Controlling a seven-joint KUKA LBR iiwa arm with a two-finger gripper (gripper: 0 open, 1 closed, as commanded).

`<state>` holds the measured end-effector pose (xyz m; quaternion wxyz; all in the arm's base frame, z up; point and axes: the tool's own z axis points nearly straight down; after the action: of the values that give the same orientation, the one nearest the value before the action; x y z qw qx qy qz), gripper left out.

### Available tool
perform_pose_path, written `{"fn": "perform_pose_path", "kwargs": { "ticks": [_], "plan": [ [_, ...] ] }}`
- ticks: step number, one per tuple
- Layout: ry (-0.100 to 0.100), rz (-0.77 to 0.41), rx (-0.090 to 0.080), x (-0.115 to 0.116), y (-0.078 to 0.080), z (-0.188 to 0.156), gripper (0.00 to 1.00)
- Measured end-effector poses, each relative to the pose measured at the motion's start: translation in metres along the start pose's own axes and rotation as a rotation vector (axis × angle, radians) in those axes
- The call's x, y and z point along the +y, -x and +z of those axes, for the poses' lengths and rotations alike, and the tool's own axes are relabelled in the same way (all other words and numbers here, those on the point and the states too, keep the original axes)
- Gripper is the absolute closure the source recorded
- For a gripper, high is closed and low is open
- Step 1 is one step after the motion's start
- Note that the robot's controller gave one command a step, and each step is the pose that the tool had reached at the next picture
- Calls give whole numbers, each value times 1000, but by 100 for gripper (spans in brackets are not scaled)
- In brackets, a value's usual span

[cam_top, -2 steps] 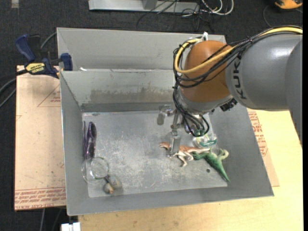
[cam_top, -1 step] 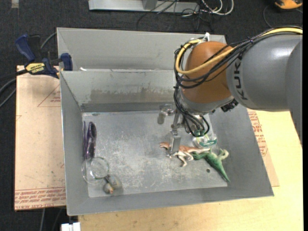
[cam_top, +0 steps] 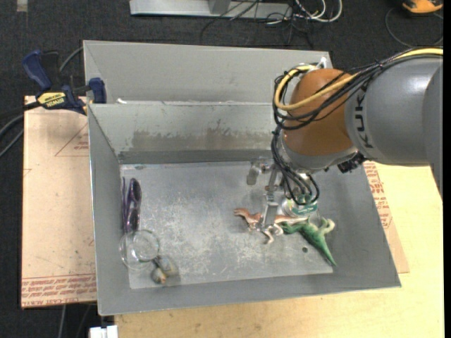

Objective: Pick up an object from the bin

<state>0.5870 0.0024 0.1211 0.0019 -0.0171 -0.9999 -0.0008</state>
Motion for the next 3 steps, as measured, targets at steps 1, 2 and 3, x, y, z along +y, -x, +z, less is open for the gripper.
{"fn": "perform_pose_path", "kwargs": {
  "ticks": [1, 2, 3],
  "plan": [
    [1, -47, -8, -14, -6, 17, 0],
    [1, -220, -2, -56, 11, 27, 100],
    [1, -220, -2, -56, 11, 27, 100]
  ]
}}
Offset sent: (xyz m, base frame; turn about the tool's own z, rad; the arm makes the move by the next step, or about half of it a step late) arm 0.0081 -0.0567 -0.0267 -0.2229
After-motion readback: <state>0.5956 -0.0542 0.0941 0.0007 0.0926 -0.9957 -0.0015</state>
